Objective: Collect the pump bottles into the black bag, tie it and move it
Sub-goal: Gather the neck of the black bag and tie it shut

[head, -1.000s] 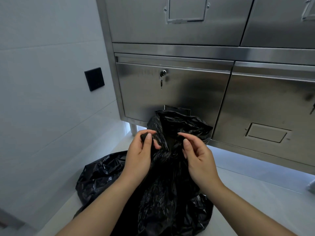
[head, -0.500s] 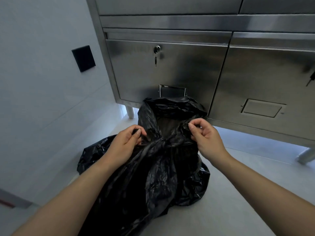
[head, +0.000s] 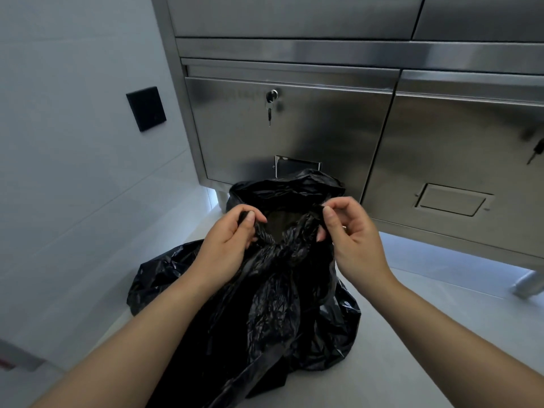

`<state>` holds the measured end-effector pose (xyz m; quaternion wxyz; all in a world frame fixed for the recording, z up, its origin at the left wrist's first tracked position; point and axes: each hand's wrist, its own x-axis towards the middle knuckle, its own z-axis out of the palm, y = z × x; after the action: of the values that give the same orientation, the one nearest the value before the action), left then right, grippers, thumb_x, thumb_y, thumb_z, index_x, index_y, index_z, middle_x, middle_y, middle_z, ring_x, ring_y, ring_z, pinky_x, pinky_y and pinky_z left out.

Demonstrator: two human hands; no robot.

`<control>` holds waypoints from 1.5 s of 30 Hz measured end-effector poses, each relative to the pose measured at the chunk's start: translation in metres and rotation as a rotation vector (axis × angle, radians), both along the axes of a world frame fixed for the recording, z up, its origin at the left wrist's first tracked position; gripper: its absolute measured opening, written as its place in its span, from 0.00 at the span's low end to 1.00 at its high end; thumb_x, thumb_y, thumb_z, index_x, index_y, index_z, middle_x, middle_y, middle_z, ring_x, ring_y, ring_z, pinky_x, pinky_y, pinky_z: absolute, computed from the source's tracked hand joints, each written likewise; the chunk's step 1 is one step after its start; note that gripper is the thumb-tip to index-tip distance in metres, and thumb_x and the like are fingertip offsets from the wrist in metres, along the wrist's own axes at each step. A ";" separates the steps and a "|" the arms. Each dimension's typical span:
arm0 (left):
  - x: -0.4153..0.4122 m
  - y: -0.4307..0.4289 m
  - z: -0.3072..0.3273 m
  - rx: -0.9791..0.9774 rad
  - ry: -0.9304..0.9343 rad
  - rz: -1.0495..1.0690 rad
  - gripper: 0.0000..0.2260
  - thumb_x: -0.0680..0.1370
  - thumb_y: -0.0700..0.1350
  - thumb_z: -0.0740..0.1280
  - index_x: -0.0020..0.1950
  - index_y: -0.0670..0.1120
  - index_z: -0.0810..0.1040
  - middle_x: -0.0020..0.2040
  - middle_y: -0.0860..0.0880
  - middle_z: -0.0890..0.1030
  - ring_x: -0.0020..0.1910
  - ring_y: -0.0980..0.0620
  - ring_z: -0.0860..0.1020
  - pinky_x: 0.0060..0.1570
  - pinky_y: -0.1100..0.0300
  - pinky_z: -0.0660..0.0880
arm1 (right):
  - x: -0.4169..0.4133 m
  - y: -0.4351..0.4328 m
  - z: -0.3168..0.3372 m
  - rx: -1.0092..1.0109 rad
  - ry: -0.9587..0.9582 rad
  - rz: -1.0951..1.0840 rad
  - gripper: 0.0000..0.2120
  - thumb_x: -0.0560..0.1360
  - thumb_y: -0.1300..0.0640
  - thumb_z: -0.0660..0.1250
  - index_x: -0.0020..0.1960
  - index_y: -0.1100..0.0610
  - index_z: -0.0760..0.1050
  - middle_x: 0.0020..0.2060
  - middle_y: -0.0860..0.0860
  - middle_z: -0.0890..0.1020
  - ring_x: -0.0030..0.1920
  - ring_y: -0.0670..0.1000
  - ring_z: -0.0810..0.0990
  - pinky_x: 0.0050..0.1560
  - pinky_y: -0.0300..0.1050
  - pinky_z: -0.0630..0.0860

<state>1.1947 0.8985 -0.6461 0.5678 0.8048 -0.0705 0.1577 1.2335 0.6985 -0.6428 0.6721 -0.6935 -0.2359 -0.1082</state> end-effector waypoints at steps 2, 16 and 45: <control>0.000 -0.004 0.003 0.026 -0.016 0.000 0.11 0.80 0.51 0.55 0.45 0.58 0.76 0.29 0.61 0.72 0.30 0.62 0.70 0.41 0.64 0.74 | -0.003 0.008 0.002 -0.016 -0.042 0.005 0.05 0.78 0.52 0.61 0.44 0.46 0.72 0.27 0.47 0.76 0.32 0.47 0.76 0.40 0.38 0.73; -0.025 0.013 -0.007 0.261 0.038 -0.074 0.10 0.82 0.48 0.56 0.46 0.57 0.75 0.27 0.57 0.67 0.25 0.60 0.64 0.27 0.68 0.60 | -0.023 0.006 -0.015 -0.198 0.027 0.142 0.05 0.78 0.52 0.59 0.43 0.47 0.71 0.29 0.39 0.72 0.28 0.39 0.68 0.33 0.28 0.64; -0.019 0.014 0.008 0.160 -0.108 0.127 0.10 0.79 0.55 0.57 0.52 0.64 0.77 0.38 0.52 0.79 0.37 0.46 0.77 0.41 0.49 0.78 | -0.025 0.023 -0.007 0.085 0.137 0.138 0.06 0.72 0.50 0.64 0.44 0.44 0.80 0.35 0.45 0.82 0.39 0.44 0.80 0.43 0.33 0.75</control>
<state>1.1762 0.9123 -0.6380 0.4862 0.8407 -0.0622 0.2303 1.2084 0.7215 -0.6502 0.7214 -0.6520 -0.2319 -0.0238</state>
